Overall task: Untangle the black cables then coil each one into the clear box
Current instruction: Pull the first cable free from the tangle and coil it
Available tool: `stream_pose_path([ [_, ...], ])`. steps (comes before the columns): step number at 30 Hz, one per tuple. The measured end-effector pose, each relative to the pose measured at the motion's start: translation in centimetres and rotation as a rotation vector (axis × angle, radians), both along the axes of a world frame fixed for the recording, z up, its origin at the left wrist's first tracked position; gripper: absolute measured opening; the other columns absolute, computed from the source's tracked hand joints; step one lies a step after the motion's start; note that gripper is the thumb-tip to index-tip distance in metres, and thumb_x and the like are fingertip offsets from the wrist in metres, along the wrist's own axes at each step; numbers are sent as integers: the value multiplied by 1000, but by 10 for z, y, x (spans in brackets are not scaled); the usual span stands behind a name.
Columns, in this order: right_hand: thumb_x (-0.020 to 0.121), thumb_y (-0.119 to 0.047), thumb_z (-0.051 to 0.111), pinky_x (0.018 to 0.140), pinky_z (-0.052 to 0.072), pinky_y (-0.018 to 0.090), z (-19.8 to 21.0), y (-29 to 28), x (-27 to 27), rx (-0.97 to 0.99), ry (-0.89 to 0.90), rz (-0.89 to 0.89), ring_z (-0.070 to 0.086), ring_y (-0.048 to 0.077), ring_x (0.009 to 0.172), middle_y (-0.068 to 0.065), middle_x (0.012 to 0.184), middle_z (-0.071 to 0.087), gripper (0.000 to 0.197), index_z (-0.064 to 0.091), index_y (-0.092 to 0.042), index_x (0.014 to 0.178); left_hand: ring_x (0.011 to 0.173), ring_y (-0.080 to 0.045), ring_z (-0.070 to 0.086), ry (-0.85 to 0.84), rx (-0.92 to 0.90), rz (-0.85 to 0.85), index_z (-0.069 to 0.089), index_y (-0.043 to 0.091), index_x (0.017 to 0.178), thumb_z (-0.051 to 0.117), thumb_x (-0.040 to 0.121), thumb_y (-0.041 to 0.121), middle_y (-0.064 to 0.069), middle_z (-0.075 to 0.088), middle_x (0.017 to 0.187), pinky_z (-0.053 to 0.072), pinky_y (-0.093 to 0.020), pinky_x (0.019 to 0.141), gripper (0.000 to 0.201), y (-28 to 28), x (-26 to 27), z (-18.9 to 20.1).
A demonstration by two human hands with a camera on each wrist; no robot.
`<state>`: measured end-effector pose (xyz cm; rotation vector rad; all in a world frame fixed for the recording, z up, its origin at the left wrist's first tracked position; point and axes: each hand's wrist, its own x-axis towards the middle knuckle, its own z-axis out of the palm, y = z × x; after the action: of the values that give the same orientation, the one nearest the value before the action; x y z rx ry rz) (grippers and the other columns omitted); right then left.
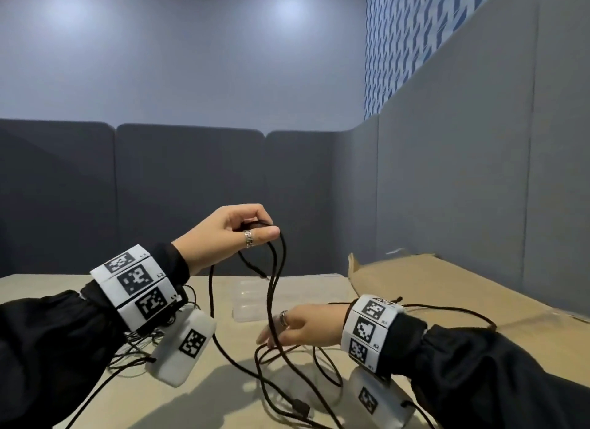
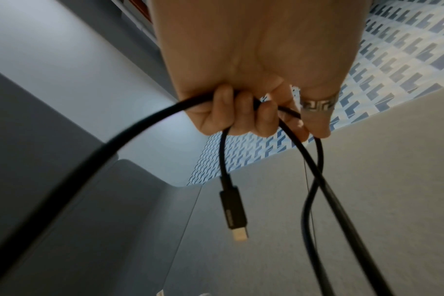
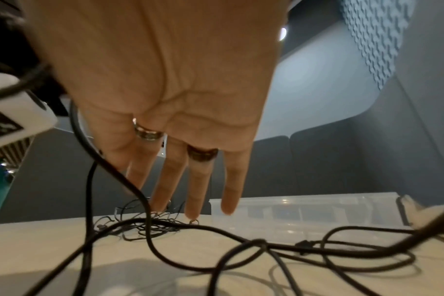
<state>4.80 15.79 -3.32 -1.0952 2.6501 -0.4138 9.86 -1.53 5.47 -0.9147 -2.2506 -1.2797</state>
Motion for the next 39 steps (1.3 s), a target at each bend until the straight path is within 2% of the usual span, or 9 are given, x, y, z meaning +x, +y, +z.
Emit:
stream_pose_path([
  [6,96,-19,45,101,41,36,-16,6,-25,218,166,-164,48,29,126,6,150,37,66,11,-37,149,51,-2,30,-44,173,-81,60,25,64,81,48,62,13,41,59,20,-17,48,45,-17,8,16],
  [11,95,-36,48,98,39,36,-30,-3,-39,336,197,-188,50,30,121,9,134,54,43,44,-24,136,52,-4,28,-21,197,-97,50,24,57,79,52,63,10,36,60,21,-17,47,49,-24,13,30],
  [14,95,-25,47,80,42,28,-17,-2,-54,45,159,-276,58,23,94,11,105,66,21,65,-12,97,55,-8,24,-3,179,-37,42,22,53,79,53,63,2,27,63,17,-23,50,55,-35,13,30],
  [16,96,-20,44,65,47,25,-4,11,-64,-231,95,-333,61,22,73,3,77,65,25,55,-17,74,56,-11,21,-1,150,10,40,21,51,79,52,63,-3,23,64,15,-26,51,58,-43,12,28],
  [22,95,-18,46,32,41,21,30,60,-68,-546,18,-480,45,17,44,7,60,44,17,55,-14,82,56,-12,22,14,75,153,38,21,49,77,50,67,2,26,59,20,-21,49,60,-68,4,17],
  [27,97,-46,40,39,36,21,65,101,-40,-763,-122,-488,42,14,44,2,57,37,40,60,-14,84,57,-12,22,-37,121,258,30,22,51,72,60,43,1,22,62,19,-28,55,48,-98,-5,8],
  [31,82,-70,18,64,51,30,57,96,-15,-413,-554,-225,61,21,74,5,77,61,80,68,-8,97,57,-9,25,-52,346,252,30,19,58,54,69,12,4,27,62,23,-25,55,28,-109,-15,2],
  [35,95,-51,40,95,45,38,31,59,-37,18,15,-306,55,19,107,0,113,61,48,61,-15,121,58,-8,29,-57,410,216,33,16,59,44,71,3,9,35,58,23,-25,58,21,-104,-19,0],
  [39,82,-51,63,96,46,37,-18,50,-82,650,282,-354,57,27,113,3,128,58,58,51,-21,131,61,-9,31,-34,385,224,35,21,51,47,67,10,7,35,61,22,-28,62,23,-100,-18,2],
])
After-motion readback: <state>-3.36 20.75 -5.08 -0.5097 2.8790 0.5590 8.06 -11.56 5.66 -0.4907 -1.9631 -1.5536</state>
